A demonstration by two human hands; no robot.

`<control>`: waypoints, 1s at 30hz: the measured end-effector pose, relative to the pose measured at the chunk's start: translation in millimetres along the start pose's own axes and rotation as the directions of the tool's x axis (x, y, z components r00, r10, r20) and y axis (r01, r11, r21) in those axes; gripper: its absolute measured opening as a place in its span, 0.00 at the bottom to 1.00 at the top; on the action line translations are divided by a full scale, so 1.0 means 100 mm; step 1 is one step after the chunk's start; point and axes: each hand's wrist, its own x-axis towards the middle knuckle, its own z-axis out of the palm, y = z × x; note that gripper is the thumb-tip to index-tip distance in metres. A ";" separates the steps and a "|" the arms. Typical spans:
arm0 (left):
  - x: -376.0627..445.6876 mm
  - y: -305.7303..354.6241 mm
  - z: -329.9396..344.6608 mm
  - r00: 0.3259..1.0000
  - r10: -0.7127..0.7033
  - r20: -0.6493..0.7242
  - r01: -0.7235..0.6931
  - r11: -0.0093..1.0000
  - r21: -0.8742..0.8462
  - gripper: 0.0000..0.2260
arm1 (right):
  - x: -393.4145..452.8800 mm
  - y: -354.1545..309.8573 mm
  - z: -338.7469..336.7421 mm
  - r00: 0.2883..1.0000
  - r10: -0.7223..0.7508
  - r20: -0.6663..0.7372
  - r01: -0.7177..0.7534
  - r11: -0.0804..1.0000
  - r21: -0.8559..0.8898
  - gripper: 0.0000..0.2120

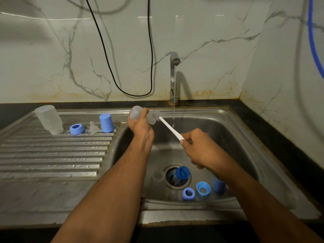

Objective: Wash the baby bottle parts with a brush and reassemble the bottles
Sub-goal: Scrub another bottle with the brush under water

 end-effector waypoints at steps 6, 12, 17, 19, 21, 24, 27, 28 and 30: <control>-0.09 -0.05 0.06 0.990 -0.099 0.098 0.100 0.995 -0.012 0.24 | 0.11 -0.05 0.02 0.996 0.021 -0.081 -0.022 1.000 -0.008 0.10; -0.09 -0.07 0.03 0.986 -0.110 0.122 0.124 0.986 -0.114 0.20 | 0.09 0.02 0.00 0.997 0.017 -0.074 -0.020 0.999 -0.041 0.11; 0.04 -0.06 -0.07 0.979 -0.151 0.139 0.177 0.963 -0.203 0.09 | 0.04 0.00 0.09 0.999 -0.019 -0.039 0.017 0.998 -0.053 0.11; 0.02 -0.04 -0.01 0.971 -0.150 0.187 0.189 0.959 -0.211 0.09 | 0.04 -0.03 0.10 0.999 -0.019 -0.049 0.018 0.999 -0.035 0.11; -0.03 -0.05 0.05 0.960 -0.123 0.251 0.171 0.969 -0.178 0.05 | 0.10 -0.05 0.10 0.998 0.003 -0.066 -0.004 1.000 -0.022 0.11; -0.14 -0.07 0.12 0.945 -0.118 0.306 0.161 0.980 -0.120 0.05 | 0.12 -0.05 0.06 0.996 0.028 -0.085 -0.028 1.000 0.006 0.12; -0.03 -0.07 0.04 0.954 -0.119 0.276 0.172 0.970 -0.174 0.06 | 0.01 -0.01 0.06 0.999 -0.002 -0.040 0.002 1.000 -0.008 0.11; 0.02 -0.06 0.01 0.956 -0.107 0.272 0.160 0.970 -0.184 0.05 | -0.03 -0.01 0.07 1.000 -0.011 -0.025 0.011 1.000 -0.010 0.11; 0.06 -0.06 -0.04 0.956 -0.090 0.281 0.143 0.974 -0.176 0.07 | -0.01 -0.03 0.08 1.000 -0.010 -0.027 0.010 1.000 0.007 0.11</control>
